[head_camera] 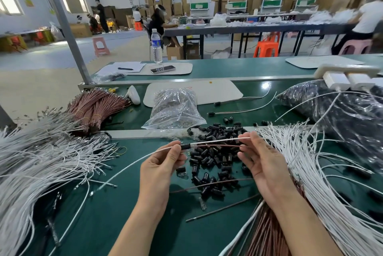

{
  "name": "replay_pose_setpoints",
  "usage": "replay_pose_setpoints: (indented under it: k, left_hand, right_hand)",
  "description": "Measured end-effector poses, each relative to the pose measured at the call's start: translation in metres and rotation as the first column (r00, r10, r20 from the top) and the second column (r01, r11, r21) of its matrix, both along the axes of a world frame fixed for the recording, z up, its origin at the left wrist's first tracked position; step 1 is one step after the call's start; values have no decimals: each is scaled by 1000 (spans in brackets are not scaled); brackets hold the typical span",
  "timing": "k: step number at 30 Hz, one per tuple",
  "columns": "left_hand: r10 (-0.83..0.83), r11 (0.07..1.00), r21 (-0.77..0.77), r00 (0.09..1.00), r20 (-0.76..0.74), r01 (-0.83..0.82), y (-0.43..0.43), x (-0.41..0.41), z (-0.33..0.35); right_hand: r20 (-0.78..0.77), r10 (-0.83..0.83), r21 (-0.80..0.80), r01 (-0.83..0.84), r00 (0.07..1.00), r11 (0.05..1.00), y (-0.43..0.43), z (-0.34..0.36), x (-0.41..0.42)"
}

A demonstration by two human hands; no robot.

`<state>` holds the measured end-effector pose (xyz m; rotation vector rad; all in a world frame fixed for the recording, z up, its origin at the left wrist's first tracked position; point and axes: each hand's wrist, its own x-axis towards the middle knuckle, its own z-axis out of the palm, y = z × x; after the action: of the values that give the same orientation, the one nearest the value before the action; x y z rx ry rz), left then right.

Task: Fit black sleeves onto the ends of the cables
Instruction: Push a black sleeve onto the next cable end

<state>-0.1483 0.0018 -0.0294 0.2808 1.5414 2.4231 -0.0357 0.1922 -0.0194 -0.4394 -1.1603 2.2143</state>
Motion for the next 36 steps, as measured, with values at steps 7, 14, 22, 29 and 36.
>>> replay_pose_setpoints:
  k: [7, 14, 22, 29, 36]
  left_hand:
    - [5, 997, 71, 997, 74, -10, -10, -11, 3]
    - [48, 990, 126, 987, 153, -68, -15, -24, 1]
    - [79, 917, 349, 947, 313, -192, -13, -29, -1]
    - [-20, 913, 392, 944, 331, -118, -5, -21, -2]
    - [-194, 966, -202, 969, -154, 161, 17, 10, -11]
  right_hand:
    - [-90, -130, -69, 124, 987, 990, 24, 5, 11]
    - [-119, -319, -154, 300, 940, 941, 43, 7, 19]
    - [-117, -59, -134, 44, 991, 990, 25, 1, 8]
    - [96, 303, 131, -314, 948, 940, -19, -2, -14]
    - [112, 128, 388, -162, 985, 907, -40, -9, -23]
